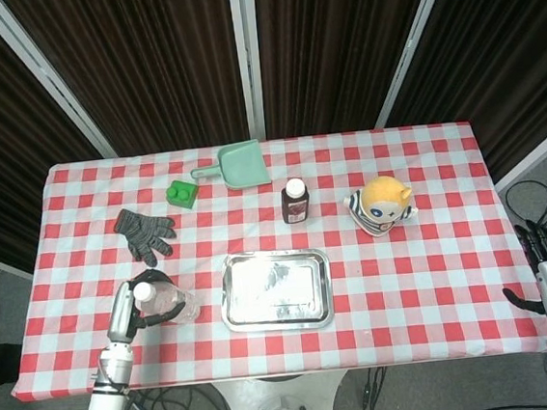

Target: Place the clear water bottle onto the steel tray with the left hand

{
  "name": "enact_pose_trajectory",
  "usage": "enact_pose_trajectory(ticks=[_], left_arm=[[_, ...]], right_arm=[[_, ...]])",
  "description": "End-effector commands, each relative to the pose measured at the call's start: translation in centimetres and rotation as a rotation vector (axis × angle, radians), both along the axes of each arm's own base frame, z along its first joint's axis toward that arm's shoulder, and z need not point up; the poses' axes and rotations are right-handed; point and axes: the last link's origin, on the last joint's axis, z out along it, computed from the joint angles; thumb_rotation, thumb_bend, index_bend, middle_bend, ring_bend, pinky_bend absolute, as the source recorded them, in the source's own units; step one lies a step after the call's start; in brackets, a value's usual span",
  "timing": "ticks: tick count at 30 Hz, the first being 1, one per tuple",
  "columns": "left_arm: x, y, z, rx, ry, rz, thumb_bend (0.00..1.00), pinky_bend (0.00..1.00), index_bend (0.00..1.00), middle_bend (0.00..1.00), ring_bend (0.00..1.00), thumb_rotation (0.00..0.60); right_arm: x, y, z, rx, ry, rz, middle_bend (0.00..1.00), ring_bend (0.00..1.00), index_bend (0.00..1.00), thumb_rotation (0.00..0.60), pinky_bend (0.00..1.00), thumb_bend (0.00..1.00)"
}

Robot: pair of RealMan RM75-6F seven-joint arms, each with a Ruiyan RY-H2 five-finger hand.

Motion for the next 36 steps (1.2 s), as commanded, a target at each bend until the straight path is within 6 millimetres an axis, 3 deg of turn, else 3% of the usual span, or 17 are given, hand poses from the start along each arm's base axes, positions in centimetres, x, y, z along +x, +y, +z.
enact_pose_trajectory(ticks=[1, 10, 12, 16, 18, 23, 25, 27, 30, 32, 34, 36], left_arm=[[1.4, 1.6, 1.6, 0.042, 0.004, -0.048, 0.24, 0.60, 0.63, 0.70, 0.57, 0.600], [6.9, 7.1, 6.7, 0.112, 0.032, -0.159, 0.25, 0.61, 0.64, 0.71, 0.58, 0.600], [6.6, 7.2, 6.5, 0.097, 0.057, -0.147, 0.26, 0.61, 0.64, 0.71, 0.58, 0.600], [2.8, 5.5, 3.4, -0.027, 0.099, -0.048, 0.28, 0.61, 0.64, 0.72, 0.58, 0.600], [2.9, 6.3, 3.2, -0.022, 0.122, -0.066, 0.28, 0.61, 0.64, 0.72, 0.58, 0.600], [9.5, 10.2, 8.3, 0.165, 0.082, -0.259, 0.28, 0.61, 0.64, 0.72, 0.58, 0.600], [10.7, 10.8, 9.2, 0.188, 0.103, -0.297, 0.28, 0.62, 0.64, 0.72, 0.58, 0.600], [9.6, 9.9, 8.6, 0.150, 0.135, -0.280, 0.28, 0.62, 0.64, 0.72, 0.58, 0.600], [5.4, 7.8, 5.3, 0.007, 0.211, -0.193, 0.28, 0.62, 0.64, 0.72, 0.58, 0.600], [3.6, 7.1, 3.7, -0.047, 0.244, -0.158, 0.28, 0.62, 0.64, 0.72, 0.58, 0.600], [3.8, 7.6, 3.9, -0.019, 0.243, -0.171, 0.28, 0.62, 0.64, 0.72, 0.58, 0.600], [5.8, 9.0, 5.5, 0.059, 0.217, -0.221, 0.28, 0.62, 0.64, 0.72, 0.58, 0.600]], right_arm=[[0.0, 0.0, 0.0, -0.001, 0.000, 0.001, 0.00, 0.00, 0.01, 0.600, 0.00, 0.10], [0.3, 0.1, 0.3, -0.014, -0.001, 0.012, 0.00, 0.00, 0.01, 0.600, 0.00, 0.10], [0.3, 0.1, 0.4, -0.014, -0.002, 0.013, 0.00, 0.00, 0.01, 0.600, 0.00, 0.10], [0.1, 0.1, 0.4, -0.013, -0.004, 0.008, 0.00, 0.00, 0.01, 0.600, 0.00, 0.10], [0.0, 0.1, 0.3, -0.009, -0.003, 0.004, 0.00, 0.00, 0.01, 0.600, 0.00, 0.10], [0.2, 0.0, 0.1, -0.005, 0.006, 0.009, 0.00, 0.00, 0.01, 0.600, 0.00, 0.10], [0.1, 0.0, 0.1, -0.007, 0.008, 0.009, 0.00, 0.00, 0.01, 0.600, 0.00, 0.10], [0.1, 0.0, 0.1, -0.009, 0.005, 0.007, 0.00, 0.00, 0.01, 0.600, 0.00, 0.10], [0.0, 0.0, 0.0, -0.003, 0.005, 0.004, 0.00, 0.00, 0.01, 0.600, 0.00, 0.10], [-0.1, 0.0, -0.1, 0.004, 0.006, 0.003, 0.00, 0.00, 0.01, 0.600, 0.00, 0.10], [-0.1, 0.0, -0.2, 0.007, 0.007, 0.004, 0.00, 0.00, 0.01, 0.600, 0.00, 0.10], [-0.1, 0.0, -0.2, 0.005, 0.008, 0.003, 0.00, 0.00, 0.01, 0.600, 0.00, 0.10]])
